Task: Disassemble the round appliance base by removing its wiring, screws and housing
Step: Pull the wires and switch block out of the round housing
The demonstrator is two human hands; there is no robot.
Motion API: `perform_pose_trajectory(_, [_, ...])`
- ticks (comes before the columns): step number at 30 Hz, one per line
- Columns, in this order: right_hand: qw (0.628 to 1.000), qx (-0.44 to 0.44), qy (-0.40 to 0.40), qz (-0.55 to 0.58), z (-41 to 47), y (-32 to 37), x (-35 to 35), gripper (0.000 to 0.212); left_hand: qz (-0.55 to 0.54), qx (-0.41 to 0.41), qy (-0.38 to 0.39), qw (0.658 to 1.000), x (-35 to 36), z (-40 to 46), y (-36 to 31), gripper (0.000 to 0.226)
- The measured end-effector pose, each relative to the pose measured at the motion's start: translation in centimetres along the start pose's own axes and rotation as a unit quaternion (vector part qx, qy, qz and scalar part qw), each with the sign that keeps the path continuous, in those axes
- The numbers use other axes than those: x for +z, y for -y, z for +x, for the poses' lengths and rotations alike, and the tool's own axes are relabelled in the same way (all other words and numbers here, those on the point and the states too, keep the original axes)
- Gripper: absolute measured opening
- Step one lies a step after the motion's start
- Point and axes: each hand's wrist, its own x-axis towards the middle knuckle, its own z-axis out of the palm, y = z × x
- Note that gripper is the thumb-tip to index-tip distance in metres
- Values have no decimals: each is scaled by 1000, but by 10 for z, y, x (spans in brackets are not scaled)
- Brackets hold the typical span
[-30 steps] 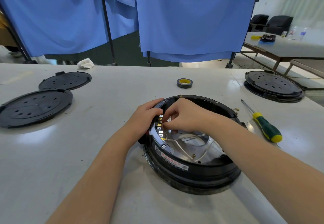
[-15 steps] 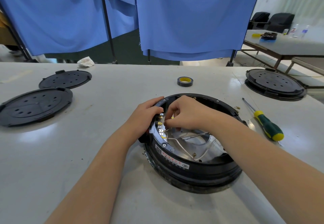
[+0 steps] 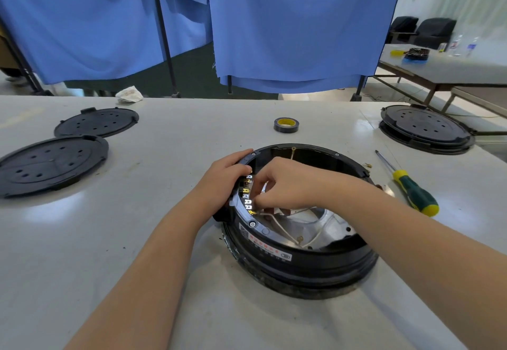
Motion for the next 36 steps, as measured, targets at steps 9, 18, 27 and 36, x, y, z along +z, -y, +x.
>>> perform_pose_trajectory(9, [999,1,-50,11,-3,-5,13,17,9,2,-8,1000,1,-2,-2,43])
perform_pose_trajectory(18, [999,-2,-49,16,-6,-5,13,14,9,-3,-10,1000,1,-2,-1,44])
perform_pose_trajectory(27, [999,-11,-41,22,-7,-6,12,11,-2,-2,-15,1000,2,-2,0,44])
perform_pose_trajectory(36, [999,21,-10,41,-9,-10,7,14,-11,3,-15,1000,2,-2,-1,44])
